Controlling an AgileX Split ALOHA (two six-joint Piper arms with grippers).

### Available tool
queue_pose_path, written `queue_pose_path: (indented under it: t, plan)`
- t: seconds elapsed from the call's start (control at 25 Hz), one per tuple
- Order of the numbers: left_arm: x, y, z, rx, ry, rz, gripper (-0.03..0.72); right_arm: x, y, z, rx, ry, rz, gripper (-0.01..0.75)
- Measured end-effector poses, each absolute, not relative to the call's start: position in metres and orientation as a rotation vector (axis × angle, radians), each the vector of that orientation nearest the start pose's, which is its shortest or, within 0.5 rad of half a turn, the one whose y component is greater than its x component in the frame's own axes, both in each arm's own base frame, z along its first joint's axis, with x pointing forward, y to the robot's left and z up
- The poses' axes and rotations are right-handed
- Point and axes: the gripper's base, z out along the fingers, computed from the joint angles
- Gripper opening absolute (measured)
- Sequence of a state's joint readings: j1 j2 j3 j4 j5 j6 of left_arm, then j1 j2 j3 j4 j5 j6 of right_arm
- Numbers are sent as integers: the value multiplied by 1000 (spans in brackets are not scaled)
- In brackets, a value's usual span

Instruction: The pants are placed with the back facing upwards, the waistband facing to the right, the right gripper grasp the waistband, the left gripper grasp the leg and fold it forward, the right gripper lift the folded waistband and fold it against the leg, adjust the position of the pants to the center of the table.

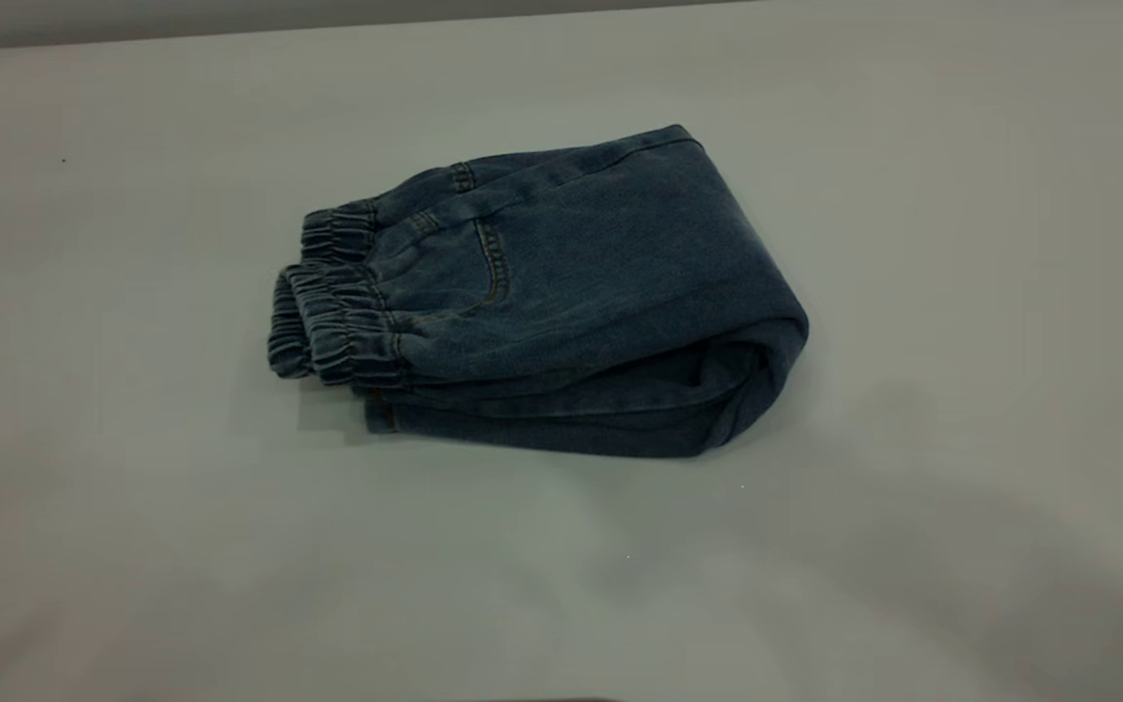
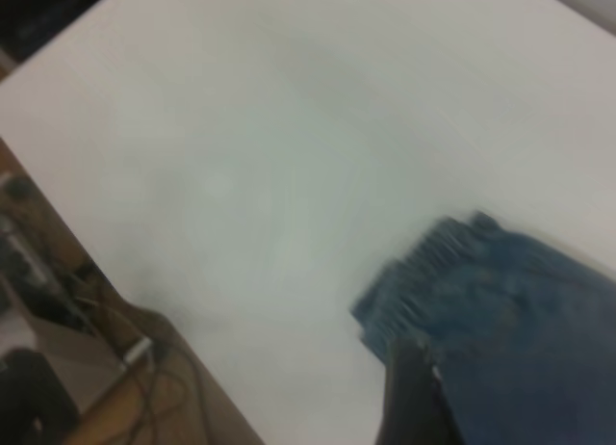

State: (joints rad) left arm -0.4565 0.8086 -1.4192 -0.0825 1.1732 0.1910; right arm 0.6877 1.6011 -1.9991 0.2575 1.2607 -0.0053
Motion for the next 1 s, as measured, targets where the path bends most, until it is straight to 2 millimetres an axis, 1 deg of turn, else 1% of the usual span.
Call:
queue_pose_path:
  t: [0.08,0.16,0.24,0.36,0.48,0.6,0.72,0.88,1.0]
  plan:
    - [69,-40,487,633,1935,-256,496,215,203,482,-842,2251,625,375]
    - [62,-35,477,626,1947,-242,496,194,183,480,-841,2259,593,370]
    - [59,-32,463,630,1975,-233,496,174,165,475,-841,2268,570,365]
    - [57,-31,432,645,2049,-221,496,145,140,459,-846,2293,545,355]
    - [60,-32,394,638,2165,-225,496,119,117,430,-858,2345,521,349]
    - [61,-33,360,617,2277,-230,496,97,98,392,-866,2399,497,349]
    - [61,-33,331,612,2364,-224,496,75,77,349,-872,2463,440,346]
    - [57,-31,302,621,2441,-211,496,50,52,302,-880,2486,373,346]
    - [53,-29,288,624,2461,-207,496,36,39,282,-864,2436,369,346]
